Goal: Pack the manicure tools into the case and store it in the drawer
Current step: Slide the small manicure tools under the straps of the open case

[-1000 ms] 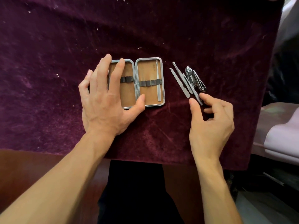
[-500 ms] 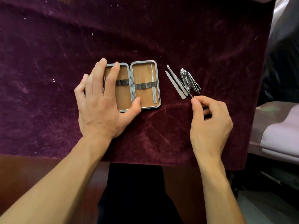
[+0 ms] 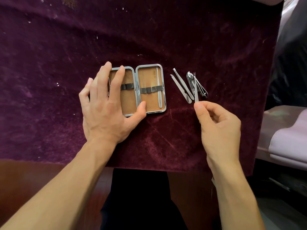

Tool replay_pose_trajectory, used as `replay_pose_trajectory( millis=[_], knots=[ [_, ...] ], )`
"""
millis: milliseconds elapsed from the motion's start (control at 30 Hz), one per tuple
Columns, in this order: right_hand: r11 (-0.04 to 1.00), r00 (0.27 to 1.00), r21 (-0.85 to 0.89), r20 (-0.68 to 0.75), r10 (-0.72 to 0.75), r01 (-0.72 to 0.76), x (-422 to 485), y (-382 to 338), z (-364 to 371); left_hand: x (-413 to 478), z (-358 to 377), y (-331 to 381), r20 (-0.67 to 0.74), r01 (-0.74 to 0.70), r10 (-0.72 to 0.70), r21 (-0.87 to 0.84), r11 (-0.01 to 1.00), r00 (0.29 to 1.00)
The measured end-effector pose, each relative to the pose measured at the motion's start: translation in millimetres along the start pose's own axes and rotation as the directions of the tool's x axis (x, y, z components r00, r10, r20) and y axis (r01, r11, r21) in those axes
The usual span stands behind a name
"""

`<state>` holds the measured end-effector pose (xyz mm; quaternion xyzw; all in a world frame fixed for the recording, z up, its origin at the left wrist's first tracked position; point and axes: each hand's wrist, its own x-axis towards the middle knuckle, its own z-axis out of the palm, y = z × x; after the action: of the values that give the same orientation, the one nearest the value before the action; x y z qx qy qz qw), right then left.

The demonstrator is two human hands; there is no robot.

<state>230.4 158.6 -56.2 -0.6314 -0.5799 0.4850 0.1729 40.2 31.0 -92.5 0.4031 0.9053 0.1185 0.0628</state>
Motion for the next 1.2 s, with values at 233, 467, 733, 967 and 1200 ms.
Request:
replay_pose_trajectory(
  millis=[233, 467, 733, 967, 1200],
  knots=[
    [0.990, 0.995, -0.135, 0.093, -0.035, 0.048, -5.4, -4.8, -1.4, 0.3, 1.6, -1.3, -0.011, -0.004, 0.005, 0.011, 1.000, 1.000],
    [0.998, 0.972, 0.008, 0.227, -0.058, 0.057, -25.3, -19.9, 12.6, 0.2, 3.1, -2.5, -0.024, -0.013, 0.013, 0.014, 1.000, 1.000],
    [1.000, 0.947, 0.022, 0.322, 0.011, -0.019, -50.2, -18.3, 18.3, 0.0, 3.2, -2.8, -0.025, -0.012, 0.012, 0.009, 1.000, 1.000],
    [0.999, 0.947, 0.020, 0.319, 0.037, -0.046, -54.5, -15.8, 24.0, 0.1, 2.2, -2.0, -0.023, -0.014, 0.014, 0.015, 1.000, 1.000],
    [0.999, 0.953, -0.015, 0.299, 0.044, -0.042, -51.4, -10.9, 27.7, 0.1, 2.6, -1.6, -0.022, -0.014, 0.014, 0.016, 1.000, 1.000]
  ],
)
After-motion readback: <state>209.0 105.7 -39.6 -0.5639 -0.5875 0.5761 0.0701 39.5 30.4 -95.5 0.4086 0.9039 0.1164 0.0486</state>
